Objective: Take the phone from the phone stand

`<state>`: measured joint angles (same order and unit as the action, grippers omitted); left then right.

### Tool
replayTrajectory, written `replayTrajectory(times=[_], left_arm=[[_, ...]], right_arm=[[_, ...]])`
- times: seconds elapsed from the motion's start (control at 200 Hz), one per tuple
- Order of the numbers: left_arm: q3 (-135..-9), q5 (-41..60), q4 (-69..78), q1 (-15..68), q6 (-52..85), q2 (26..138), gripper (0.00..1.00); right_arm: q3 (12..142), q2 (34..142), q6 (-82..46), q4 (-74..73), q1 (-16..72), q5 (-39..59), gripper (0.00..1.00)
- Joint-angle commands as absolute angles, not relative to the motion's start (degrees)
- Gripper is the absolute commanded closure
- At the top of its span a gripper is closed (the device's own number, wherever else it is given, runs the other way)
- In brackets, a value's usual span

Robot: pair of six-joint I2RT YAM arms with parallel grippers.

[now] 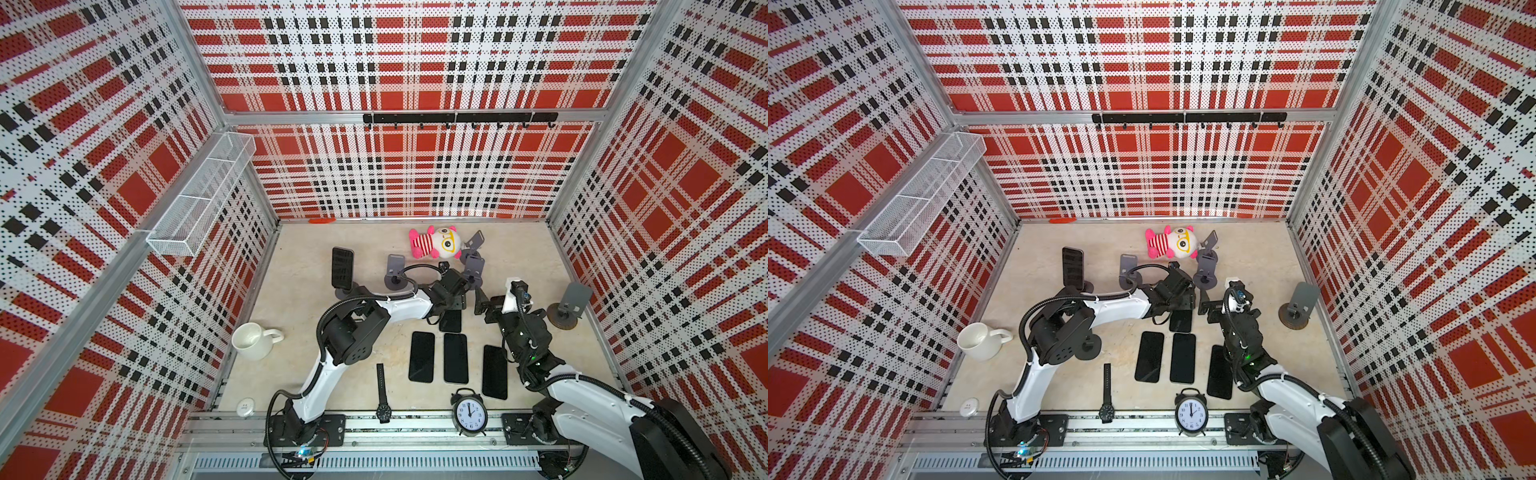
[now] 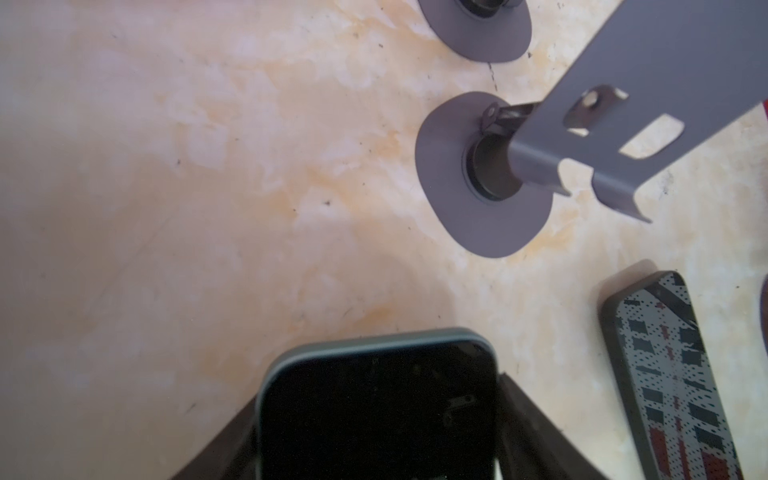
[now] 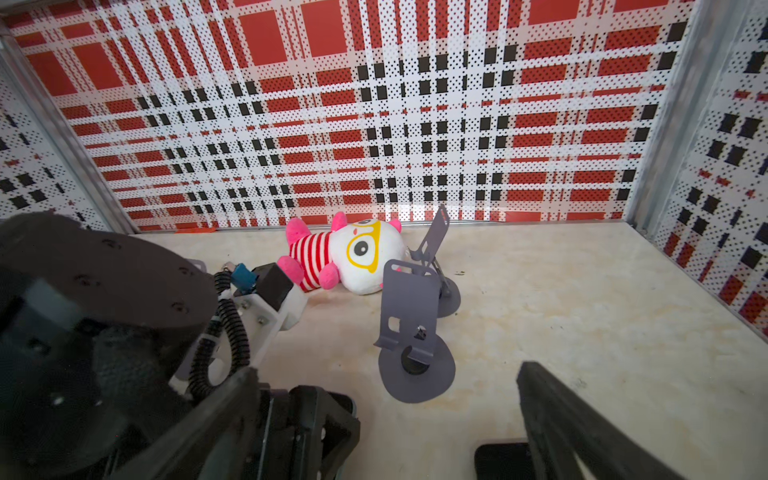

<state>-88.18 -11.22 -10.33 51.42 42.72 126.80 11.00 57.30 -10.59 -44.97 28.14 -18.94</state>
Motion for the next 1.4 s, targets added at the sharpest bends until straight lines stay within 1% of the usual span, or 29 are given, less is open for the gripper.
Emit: replayTrajectory(times=[0.0,0.055,0.09,0.135,0.205,0.271,0.356,0.386,0.566,0.631,0.676,0.987,1.162,1.227,1.308,1.348,1.393], left_arm=[[-88.8,-12.7,-10.4,51.9,42.0,128.2,0.41],[-88.5,-12.2,-10.5,51.9,42.4,128.1,0.4],[-88.3,-11.9,-10.6,51.9,42.5,127.8,0.4],[-88.1,-11.7,-10.6,52.0,42.3,127.5,0.4],[-88.2,-12.0,-10.8,51.9,41.6,126.9,0.4],[-88.1,-13.1,-10.8,52.1,40.6,126.0,0.39],[-88.1,-13.3,-10.3,52.1,39.7,125.5,0.39],[-88.2,-12.9,-10.3,52.1,39.5,125.5,0.39],[-87.8,-11.9,-9.6,52.1,38.1,125.2,0.38],[-87.0,-11.3,-9.5,52.0,38.1,124.8,0.38],[-86.4,-11.2,-9.2,52.0,38.4,124.5,0.38],[-85.9,-10.5,-9.0,51.1,39.9,123.9,0.37],[-85.7,-8.5,-9.0,50.6,41.0,124.2,0.37],[-85.7,-7.9,-9.0,50.4,41.7,124.4,0.37],[-85.9,-7.3,-9.0,50.3,42.4,124.5,0.37],[-85.9,-7.0,-9.0,50.2,42.4,124.5,0.37],[-86.0,-6.9,-9.0,50.1,42.4,124.5,0.37]], right_arm=[[10.7,57.7,-12.1,-46.0,28.5,-25.6,0.0],[10.7,58.3,-14.6,-45.9,28.5,-33.4,0.0],[10.8,58.4,-15.2,-45.0,28.5,-36.4,0.0],[12.2,57.8,-15.0,-41.2,28.4,-36.4,0.0],[14.8,57.5,-14.4,-35.6,27.7,-32.6,0.0],[16.4,58.5,-13.3,-33.4,25.6,-25.2,0.0],[18.0,60.4,-14.5,-32.1,19.2,-10.6,0.0],[18.4,61.0,-15.0,-31.7,17.4,-7.7,0.0],[16.7,63.4,-17.4,-39.3,5.9,16.6,0.0],[16.3,64.9,-18.4,-42.2,2.5,22.8,0.0],[16.5,65.4,-18.4,-42.8,1.3,25.2,0.0],[17.9,68.3,-19.7,-43.3,-0.6,28.8,0.0],[17.7,68.1,-20.0,-43.3,-0.8,27.9,0.0],[17.7,67.4,-20.0,-42.0,-0.8,25.4,0.0],[18.4,64.6,-18.7,-34.4,-0.8,16.1,0.0],[17.6,62.8,-20.8,-32.8,-1.1,10.7,0.0],[15.7,60.4,-21.8,-33.9,-1.7,9.4,0.0]])
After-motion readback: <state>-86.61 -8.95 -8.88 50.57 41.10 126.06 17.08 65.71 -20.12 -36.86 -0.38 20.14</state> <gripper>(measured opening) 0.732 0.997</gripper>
